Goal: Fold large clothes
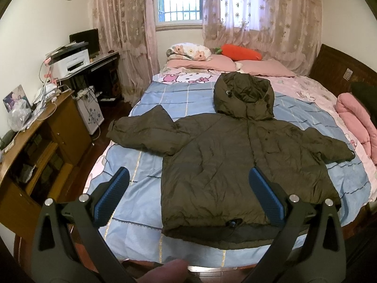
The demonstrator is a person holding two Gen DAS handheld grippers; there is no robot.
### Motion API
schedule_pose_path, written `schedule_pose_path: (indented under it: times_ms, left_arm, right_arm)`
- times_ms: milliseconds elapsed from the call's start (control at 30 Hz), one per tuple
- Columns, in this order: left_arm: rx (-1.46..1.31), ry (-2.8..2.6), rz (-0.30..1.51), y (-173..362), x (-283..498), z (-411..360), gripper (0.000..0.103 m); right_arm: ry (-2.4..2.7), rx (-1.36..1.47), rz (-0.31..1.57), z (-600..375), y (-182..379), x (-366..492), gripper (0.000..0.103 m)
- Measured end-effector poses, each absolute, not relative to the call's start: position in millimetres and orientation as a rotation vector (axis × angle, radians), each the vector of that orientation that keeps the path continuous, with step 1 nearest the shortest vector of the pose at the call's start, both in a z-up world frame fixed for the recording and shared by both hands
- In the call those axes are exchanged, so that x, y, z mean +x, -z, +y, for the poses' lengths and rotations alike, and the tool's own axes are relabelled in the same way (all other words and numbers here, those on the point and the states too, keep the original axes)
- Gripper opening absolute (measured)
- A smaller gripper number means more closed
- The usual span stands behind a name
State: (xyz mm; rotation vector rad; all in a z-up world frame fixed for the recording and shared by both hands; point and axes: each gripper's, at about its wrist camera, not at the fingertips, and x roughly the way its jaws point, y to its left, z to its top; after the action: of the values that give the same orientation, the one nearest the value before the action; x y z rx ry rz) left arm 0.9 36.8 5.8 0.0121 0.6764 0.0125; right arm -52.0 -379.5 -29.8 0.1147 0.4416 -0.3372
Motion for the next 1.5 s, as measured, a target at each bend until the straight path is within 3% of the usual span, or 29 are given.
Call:
schedule_pose_path:
  times_ms: [200,400,767,1133,1400,1500]
  left_arm:
    - [-0.155,0.082,0.718,-1.3,16.9,70.9,0.101]
    - [-0.598,0.15,0.792,23.2,52.9,176.1,0.101]
    - [-1.049,0.182,0.814,140.4,175.4,322.3,0.101]
    - [-1.096,0.073,0.814,247.3,304.1,383.9,0.101]
    - [-1.089,0.102,0.812,285.5,367.3,397.3,0.1]
    - [-1.067,0.095,0.808,290.2,385.5,399.3,0.092]
  right_arm:
    - [0.328,0.104,0.459,-370.8,29.5,-50.0,0.102]
    - [0.316,0.091,0.48,-365.0,26.9,-43.7,0.102]
    - [0.276,0.038,0.549,-346.6,28.7,-21.5,0.102]
    - [0.238,-0.022,0.563,-316.2,29.4,8.4,0.102]
    - [0.204,-0.049,0.583,-302.4,31.3,29.1,0.102]
    - [0.192,-0.048,0.58,-298.9,30.8,33.3,0.102]
